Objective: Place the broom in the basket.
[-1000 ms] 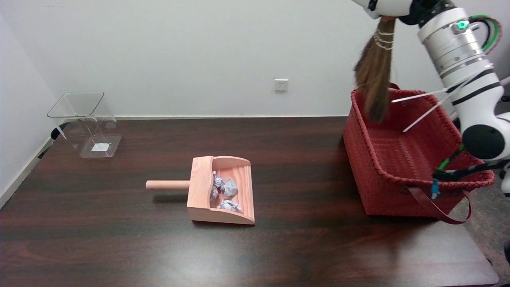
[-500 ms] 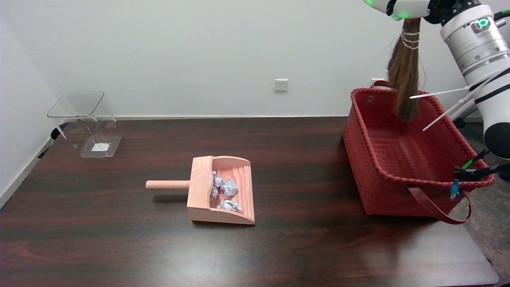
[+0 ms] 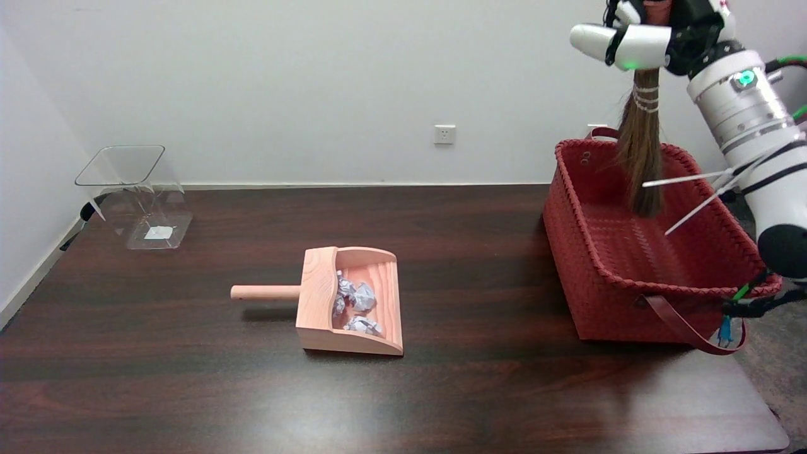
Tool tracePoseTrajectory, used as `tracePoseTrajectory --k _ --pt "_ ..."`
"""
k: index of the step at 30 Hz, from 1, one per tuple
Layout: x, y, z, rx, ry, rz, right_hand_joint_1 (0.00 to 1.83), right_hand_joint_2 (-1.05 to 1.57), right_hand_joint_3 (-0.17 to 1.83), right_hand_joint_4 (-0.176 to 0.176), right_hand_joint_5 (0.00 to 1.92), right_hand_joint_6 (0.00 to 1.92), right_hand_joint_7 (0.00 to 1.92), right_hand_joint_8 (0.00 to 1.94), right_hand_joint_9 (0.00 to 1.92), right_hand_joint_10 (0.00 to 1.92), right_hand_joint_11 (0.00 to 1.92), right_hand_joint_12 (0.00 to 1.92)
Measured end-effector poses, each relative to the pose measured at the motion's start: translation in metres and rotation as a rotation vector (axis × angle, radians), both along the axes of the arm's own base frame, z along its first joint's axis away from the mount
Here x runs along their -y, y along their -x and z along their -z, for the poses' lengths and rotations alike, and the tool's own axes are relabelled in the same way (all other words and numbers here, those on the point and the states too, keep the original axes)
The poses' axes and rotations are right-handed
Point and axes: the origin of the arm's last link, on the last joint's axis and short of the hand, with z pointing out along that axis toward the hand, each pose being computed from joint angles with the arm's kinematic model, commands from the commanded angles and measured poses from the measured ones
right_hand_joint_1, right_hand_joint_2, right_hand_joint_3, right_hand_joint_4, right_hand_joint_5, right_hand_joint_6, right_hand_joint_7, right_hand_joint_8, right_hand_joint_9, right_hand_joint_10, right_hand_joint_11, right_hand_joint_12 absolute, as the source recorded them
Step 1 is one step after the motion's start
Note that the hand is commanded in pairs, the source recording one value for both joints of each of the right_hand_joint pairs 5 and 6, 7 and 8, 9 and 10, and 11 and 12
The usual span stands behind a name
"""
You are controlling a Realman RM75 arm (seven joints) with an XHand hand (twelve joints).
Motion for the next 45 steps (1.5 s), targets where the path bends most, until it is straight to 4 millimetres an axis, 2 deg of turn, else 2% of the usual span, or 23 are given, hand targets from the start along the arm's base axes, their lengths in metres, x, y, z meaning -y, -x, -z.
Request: tracePoseTrajectory --k 27,36,45 --pt "-0.03 0.099 -0.008 0.09 0.058 0.052 1.41 1.42 0.33 0.0 1.92 1.92 1.92 1.92 1.92 1.92 1.73 1.73" --pt "-0.034 0.122 -0.004 0.116 0.049 0.071 1.41 1.42 0.35 0.0 1.92 1.92 1.92 1.92 1.92 1.92 1.74 1.74" --pt "-0.03 0.136 0.004 0.131 0.017 0.086 1.4 1.42 0.34 0.0 1.92 1.92 1.92 1.92 1.92 1.92 1.74 1.74"
